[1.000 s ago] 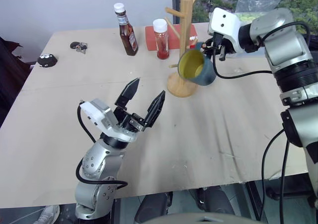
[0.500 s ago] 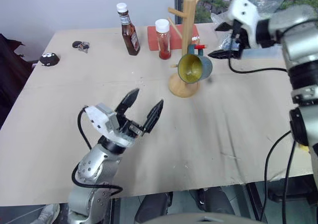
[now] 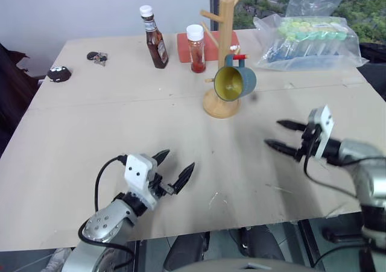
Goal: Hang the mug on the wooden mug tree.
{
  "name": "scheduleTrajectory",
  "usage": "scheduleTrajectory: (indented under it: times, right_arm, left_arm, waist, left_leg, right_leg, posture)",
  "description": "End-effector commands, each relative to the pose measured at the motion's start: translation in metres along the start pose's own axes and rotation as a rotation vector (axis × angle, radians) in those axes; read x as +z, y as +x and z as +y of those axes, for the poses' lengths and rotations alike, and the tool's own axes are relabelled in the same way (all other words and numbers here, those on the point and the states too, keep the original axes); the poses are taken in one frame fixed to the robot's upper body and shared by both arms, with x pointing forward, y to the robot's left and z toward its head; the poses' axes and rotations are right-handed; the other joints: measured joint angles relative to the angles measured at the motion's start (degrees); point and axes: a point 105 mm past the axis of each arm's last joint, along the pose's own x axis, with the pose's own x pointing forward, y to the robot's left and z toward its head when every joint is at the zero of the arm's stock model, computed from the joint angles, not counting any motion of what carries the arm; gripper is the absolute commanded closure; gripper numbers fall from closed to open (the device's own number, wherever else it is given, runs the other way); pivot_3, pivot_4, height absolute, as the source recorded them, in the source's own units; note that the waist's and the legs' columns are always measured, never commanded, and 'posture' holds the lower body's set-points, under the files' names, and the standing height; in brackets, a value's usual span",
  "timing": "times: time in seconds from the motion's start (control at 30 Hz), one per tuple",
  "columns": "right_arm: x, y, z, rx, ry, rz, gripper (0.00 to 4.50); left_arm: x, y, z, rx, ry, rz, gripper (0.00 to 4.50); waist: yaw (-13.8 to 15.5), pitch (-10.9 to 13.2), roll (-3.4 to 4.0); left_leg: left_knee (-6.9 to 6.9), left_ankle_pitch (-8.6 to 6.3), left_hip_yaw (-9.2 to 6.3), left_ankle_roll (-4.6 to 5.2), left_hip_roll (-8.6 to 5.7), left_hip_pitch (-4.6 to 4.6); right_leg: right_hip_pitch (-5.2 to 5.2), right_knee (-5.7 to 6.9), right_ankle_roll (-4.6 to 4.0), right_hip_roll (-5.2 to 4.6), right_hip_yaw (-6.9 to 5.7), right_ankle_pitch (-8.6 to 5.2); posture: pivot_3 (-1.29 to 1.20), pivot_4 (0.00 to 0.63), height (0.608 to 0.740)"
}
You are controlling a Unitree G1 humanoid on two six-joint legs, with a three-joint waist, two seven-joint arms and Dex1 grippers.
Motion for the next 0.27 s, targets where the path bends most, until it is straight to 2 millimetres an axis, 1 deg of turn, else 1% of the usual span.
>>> scheduleTrajectory:
  times: [0.03,0.1,0.27]
  right_arm:
    - [0.01,-0.014,0.005,-0.108,-0.063,-0.095,0.06]
    - [0.003,-0.015,0.013,-0.112,-0.066,-0.092,0.06]
    - [-0.019,-0.018,0.015,-0.153,-0.084,-0.058,0.06]
  left_arm:
    - [-0.01,-0.004,-0.001,0.006,0.008,0.032,0.0]
    - [-0.013,-0.006,0.0,0.011,-0.017,0.029,0.0]
    - [-0.009,-0.007,0.0,-0.001,0.048,0.011,0.0]
  waist:
    - [0.05,0.0,-0.01]
    - [0.0,-0.03,-0.04]
    - [0.0,-0.04,-0.08]
  left_leg:
    - [0.04,0.0,0.14,0.01,-0.02,0.03]
    - [0.1,0.0,0.11,0.01,0.01,0.22]
    - [0.1,-0.12,0.08,0.21,0.14,0.7]
  right_leg:
    - [0.0,-0.01,0.1,-0.03,0.0,0.06]
    - [0.22,-0.03,0.13,-0.02,-0.07,0.07]
    - [0.68,-0.06,0.33,0.01,-0.28,-0.05]
  posture:
    - [0.0,0.15,0.74]
    - [0.0,0.15,0.74]
    - [0.0,0.15,0.74]
